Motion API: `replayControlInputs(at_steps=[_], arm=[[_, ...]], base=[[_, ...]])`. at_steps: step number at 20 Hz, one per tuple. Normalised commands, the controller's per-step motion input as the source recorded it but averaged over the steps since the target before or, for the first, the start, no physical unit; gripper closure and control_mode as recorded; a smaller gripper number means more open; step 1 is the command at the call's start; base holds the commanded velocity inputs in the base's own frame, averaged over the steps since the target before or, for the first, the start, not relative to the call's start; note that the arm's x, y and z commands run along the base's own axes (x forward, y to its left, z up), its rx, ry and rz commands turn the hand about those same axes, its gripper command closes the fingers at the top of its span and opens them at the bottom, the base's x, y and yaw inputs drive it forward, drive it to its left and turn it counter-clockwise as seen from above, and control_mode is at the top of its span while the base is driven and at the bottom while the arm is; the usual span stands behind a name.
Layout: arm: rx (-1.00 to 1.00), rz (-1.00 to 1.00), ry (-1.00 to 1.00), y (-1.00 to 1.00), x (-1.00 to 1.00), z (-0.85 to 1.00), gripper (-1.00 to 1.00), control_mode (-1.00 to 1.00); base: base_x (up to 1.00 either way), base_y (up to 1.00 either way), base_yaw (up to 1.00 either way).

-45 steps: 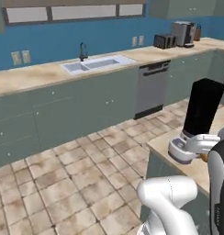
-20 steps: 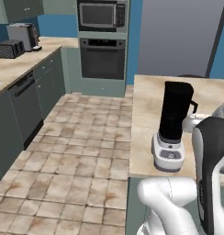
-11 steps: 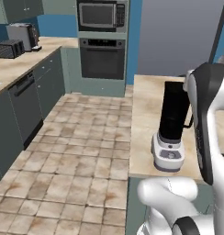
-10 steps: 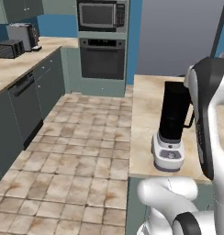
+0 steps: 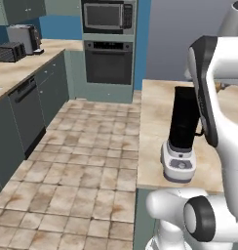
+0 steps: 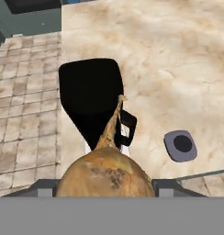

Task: Grab the garlic and onion from the fridge, place them in the blender, close the lid, and turn on the blender to create a marinade.

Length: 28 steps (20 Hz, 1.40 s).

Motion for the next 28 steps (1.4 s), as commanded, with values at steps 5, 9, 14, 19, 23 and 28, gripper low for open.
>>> replayControlInputs(at_steps=[5,9,14,19,23,28], arm=[[0.02,0.05,0.07,-0.34,0.63,-0.71,1.0,-1.0],[0.07,0.08,0.12,-0.3,0.76,-0.41,1.0,-1.0],[0.05,0.04,0.11,-0.07,0.7,-0.3,1.0,-1.0],[0.03,0.03,0.11,-0.12,0.73,-0.07,1.0,-1.0],[0.0,0.03,0.0,-0.14,0.32,0.0,1.0,-1.0],[0.0,0.01,0.0,0.0,0.53,-0.49,1.0,-1.0]], base=[[0.0,0.0,0.0],[0.0,0.0,0.0],[0.0,0.0,0.0],[0.0,0.0,0.0],[0.0,0.0,0.0],[0.0,0.0,0.0]])
